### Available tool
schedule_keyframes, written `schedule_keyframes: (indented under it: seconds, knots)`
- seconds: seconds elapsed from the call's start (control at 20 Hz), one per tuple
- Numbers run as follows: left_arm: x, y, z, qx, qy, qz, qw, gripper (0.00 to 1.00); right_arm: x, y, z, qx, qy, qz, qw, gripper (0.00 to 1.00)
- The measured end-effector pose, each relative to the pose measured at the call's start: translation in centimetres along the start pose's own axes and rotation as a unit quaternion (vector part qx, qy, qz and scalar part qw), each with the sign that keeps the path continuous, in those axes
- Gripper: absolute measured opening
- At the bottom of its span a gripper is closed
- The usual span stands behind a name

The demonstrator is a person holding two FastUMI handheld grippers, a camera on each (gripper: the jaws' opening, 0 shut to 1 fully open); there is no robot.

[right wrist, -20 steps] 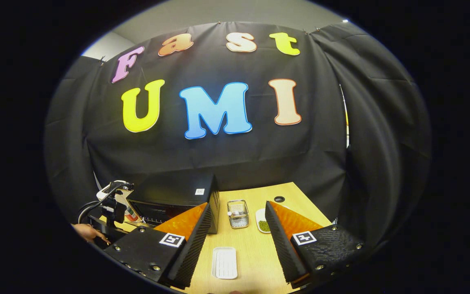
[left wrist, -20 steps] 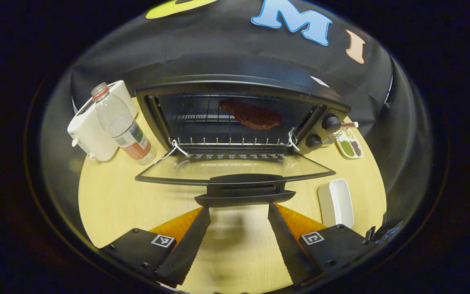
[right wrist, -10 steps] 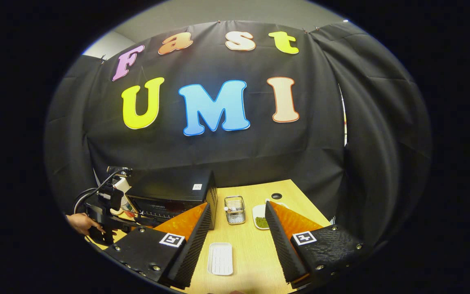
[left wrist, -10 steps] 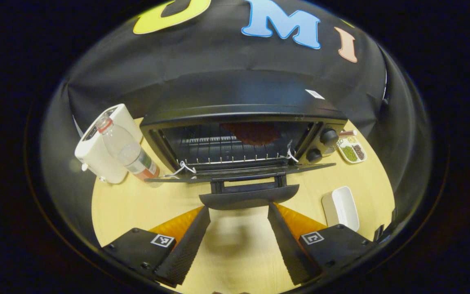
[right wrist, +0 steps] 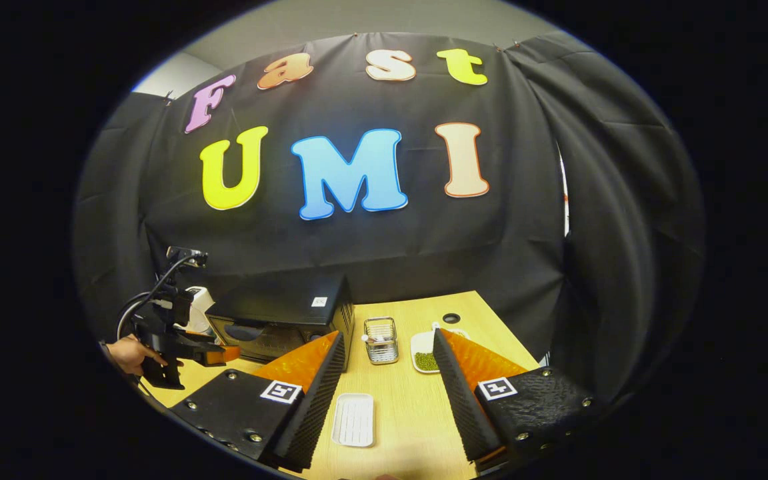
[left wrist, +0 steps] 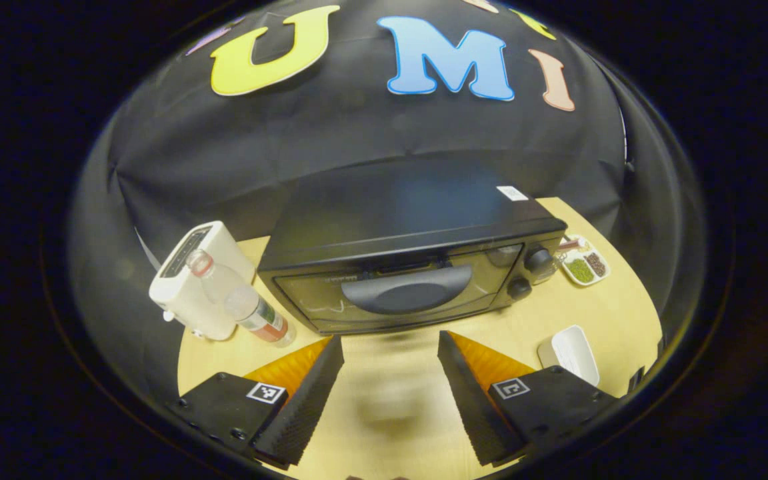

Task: Open the electric oven with the left hand, put the food in, and close the electric oven.

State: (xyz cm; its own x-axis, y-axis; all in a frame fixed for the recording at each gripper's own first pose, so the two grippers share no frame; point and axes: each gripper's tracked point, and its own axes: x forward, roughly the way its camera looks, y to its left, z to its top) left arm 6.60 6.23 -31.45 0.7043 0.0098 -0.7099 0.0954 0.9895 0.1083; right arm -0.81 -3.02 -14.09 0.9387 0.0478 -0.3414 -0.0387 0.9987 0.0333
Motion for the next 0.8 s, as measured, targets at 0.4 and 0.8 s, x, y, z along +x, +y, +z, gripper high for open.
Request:
schedule_keyframes:
  seconds: [0.4, 0.8]
  knots:
    - [-14.9, -2.4, 10.1, -0.069, -0.23, 0.025, 0.97, 1.0, 1.6, 0.9, 6.9, -0.026, -0.069, 0.052, 0.996, 0.81]
    - [-28.9, -3.5, 16.0, -0.085, -0.345, 0.018, 0.935, 1.0, -1.8, 2.8, 13.2, -0.003, -0.133, 0.082, 0.988, 0.81]
